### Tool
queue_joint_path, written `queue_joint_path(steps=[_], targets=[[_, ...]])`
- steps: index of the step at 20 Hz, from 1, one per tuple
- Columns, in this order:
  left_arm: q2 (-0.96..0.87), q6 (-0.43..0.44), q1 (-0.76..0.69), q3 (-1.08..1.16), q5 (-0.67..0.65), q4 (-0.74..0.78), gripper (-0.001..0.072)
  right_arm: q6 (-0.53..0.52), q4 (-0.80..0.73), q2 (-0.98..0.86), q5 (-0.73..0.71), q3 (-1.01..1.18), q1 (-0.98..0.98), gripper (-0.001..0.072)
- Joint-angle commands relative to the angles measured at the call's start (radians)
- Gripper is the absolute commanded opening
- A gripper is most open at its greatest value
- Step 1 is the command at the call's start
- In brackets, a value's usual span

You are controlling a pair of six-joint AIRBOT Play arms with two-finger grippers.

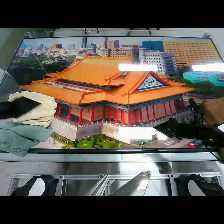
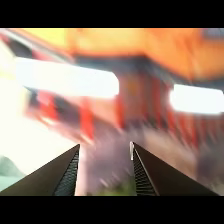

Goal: Fold the shirts.

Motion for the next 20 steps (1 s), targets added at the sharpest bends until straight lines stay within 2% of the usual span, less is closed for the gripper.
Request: queue_joint_path(steps=[1,3,5,9,11,12,13,14,15,16,20], targets=[[-0.190,-0.088,0.251,0.183,0.092,0.077,0.0720,0.000,0.000,0.001,0.001,0.000,0.000,0.0021],[-0.328,-0.128,0.373,0.193,0.084,0.069,0.0717,0.000,0.003,0.001,-0.011,0.000,0.000,0.0021],[-0.461,-0.094,0.431,0.193,0.087,0.053,0.0716,0.000,0.004,0.000,-0.061,0.000,0.000,0.0021],[-0.669,-0.001,0.391,0.194,0.135,0.013,0.0715,0.000,0.005,0.001,-0.070,0.000,0.000,0.0021],[-0.745,0.066,0.346,0.197,0.161,-0.136,0.0713,0.000,0.012,0.001,-0.071,0.000,0.000,0.0022],[-0.784,0.098,0.320,0.216,0.149,-0.215,0.0672,0.000,0.012,0.001,-0.071,0.000,0.000,0.0022],[-0.818,0.123,0.298,0.247,0.121,-0.262,0.0541,0.000,0.012,0.001,-0.071,0.000,0.000,0.0022],[-0.849,0.140,0.275,0.290,0.070,-0.286,0.0325,0.000,0.011,0.001,-0.070,0.000,0.000,0.0021],[-0.868,0.152,0.257,0.335,0.015,-0.302,0.0140,0.000,0.011,0.001,-0.070,0.000,0.000,0.0022],[-0.876,0.154,0.241,0.380,-0.039,-0.322,0.0039,0.000,0.011,0.001,-0.070,0.000,0.000,0.0022],[-0.818,0.097,0.175,0.530,-0.201,-0.435,0.0014,0.000,0.011,0.001,-0.069,0.000,0.000,0.0022]])
